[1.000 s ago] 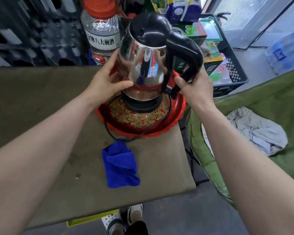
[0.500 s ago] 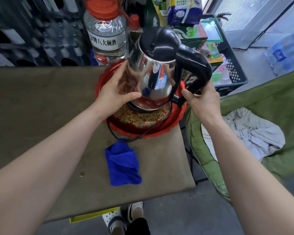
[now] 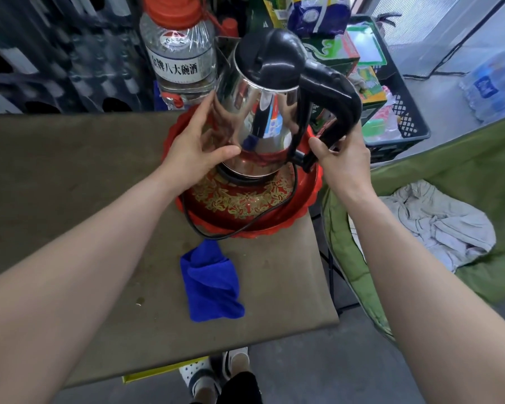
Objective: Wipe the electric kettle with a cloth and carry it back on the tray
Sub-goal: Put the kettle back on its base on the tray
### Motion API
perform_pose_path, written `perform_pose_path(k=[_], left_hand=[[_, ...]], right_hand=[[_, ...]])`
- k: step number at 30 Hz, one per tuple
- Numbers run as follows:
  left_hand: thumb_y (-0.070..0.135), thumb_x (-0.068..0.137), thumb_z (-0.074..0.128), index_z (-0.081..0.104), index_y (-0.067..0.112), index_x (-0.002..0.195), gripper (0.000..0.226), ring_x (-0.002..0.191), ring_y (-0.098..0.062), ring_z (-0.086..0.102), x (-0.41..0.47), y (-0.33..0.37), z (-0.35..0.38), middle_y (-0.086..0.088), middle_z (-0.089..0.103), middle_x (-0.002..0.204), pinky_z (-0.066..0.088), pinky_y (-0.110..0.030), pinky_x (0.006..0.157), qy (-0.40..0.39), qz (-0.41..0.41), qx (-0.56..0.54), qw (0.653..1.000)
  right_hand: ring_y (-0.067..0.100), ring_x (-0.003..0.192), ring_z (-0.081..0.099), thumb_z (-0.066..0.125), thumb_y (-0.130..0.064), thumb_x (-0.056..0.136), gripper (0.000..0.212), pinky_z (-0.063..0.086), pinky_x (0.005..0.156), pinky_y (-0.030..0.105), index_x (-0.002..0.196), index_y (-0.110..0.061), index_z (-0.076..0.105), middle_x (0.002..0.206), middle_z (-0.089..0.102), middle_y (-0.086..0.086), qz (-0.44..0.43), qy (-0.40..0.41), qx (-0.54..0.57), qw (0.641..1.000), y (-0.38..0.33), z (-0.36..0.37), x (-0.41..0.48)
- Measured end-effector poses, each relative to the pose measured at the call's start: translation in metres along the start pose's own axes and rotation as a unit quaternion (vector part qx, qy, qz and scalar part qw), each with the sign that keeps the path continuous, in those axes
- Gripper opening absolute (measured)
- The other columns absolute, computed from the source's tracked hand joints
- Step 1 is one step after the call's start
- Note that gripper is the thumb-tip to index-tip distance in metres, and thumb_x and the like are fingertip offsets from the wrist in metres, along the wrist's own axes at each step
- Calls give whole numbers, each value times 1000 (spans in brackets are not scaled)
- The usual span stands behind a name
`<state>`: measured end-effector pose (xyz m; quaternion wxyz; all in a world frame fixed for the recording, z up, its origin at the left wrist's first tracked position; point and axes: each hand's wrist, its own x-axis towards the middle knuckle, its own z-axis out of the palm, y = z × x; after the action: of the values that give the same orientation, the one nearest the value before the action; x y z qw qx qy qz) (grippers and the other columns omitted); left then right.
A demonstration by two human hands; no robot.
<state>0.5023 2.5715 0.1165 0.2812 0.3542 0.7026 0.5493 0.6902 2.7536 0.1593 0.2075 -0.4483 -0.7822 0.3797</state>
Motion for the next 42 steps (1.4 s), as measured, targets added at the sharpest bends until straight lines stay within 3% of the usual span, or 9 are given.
perform_pose_path(k=[4, 7, 10, 18, 23, 26, 30, 34, 42], left_hand=[[30, 80, 78, 14, 38, 155, 99, 143, 0, 33, 1, -2, 0, 10, 31, 160, 30, -33, 119, -12, -7, -16, 1000], [22, 83, 76, 14, 33, 156, 97, 139, 2, 38, 4, -1, 2, 8, 34, 158, 35, -22, 113, -11, -7, -14, 1000], [20, 86, 73, 13, 31, 157, 94, 138, 0, 40, 11, 3, 0, 4, 36, 157, 33, -28, 117, -9, -3, -1, 1000], [16, 92, 65, 14, 33, 156, 84, 139, 1, 37, 7, 0, -11, 10, 35, 156, 36, -29, 115, 6, -22, -12, 1000], [36, 80, 76, 21, 57, 146, 89, 135, 1, 44, -9, -9, -9, 33, 38, 144, 39, -23, 110, 3, -59, -22, 998], [31, 78, 80, 20, 48, 150, 95, 130, 10, 45, -10, -21, -6, 41, 39, 139, 42, -14, 103, -4, -76, -9, 997], [18, 77, 81, 16, 34, 155, 103, 144, -11, 35, -3, -33, -3, 8, 31, 160, 32, -42, 118, -3, -110, 6, 994], [21, 74, 84, 20, 28, 156, 104, 138, -13, 43, 3, -34, 5, 2, 47, 151, 32, -32, 117, -15, -115, 88, 989], [20, 78, 80, 21, 25, 156, 98, 140, -17, 41, -4, -32, 8, 0, 46, 152, 31, -37, 118, 11, -115, 150, 982]], right_hand=[[12, 94, 70, 70, -30, 93, 70, 51, 97, 33, 152, -16, 35, 100, 71, -5, 4, 20, -15, 1000, -5, 2, -4], [21, 98, 72, 70, -30, 92, 72, 52, 100, 42, 153, -16, 34, 107, 75, 3, 4, 32, -15, 999, -6, 5, -1], [26, 104, 70, 71, -31, 92, 75, 50, 102, 46, 155, -17, 31, 112, 74, 9, 10, 34, -13, 999, -8, 9, 6], [28, 108, 69, 72, -29, 90, 79, 51, 102, 50, 156, -28, 28, 116, 72, 7, -8, -47, -28, 998, -14, 8, 7], [2, 92, 69, 81, -32, 82, 64, 56, 96, 40, 134, -32, 45, 98, 69, -21, 21, -46, 43, 998, -2, 9, -14], [11, 95, 71, 81, -29, 83, 60, 56, 97, 39, 135, -19, 51, 107, 74, -8, 29, -26, 68, 997, 6, 13, -17], [4, 80, 69, 76, -31, 87, 60, 56, 88, 37, 136, -15, 46, 97, 75, -3, 12, 3, 1, 1000, 11, 9, -15], [25, 88, 71, 75, -31, 90, 73, 55, 88, 42, 147, -15, 33, 99, 75, 8, -32, -8, -57, 998, 12, 8, -14], [23, 101, 69, 77, -21, 87, 74, 55, 92, 40, 146, -23, 35, 107, 73, 2, -13, -76, -62, 995, 13, 4, 1]])
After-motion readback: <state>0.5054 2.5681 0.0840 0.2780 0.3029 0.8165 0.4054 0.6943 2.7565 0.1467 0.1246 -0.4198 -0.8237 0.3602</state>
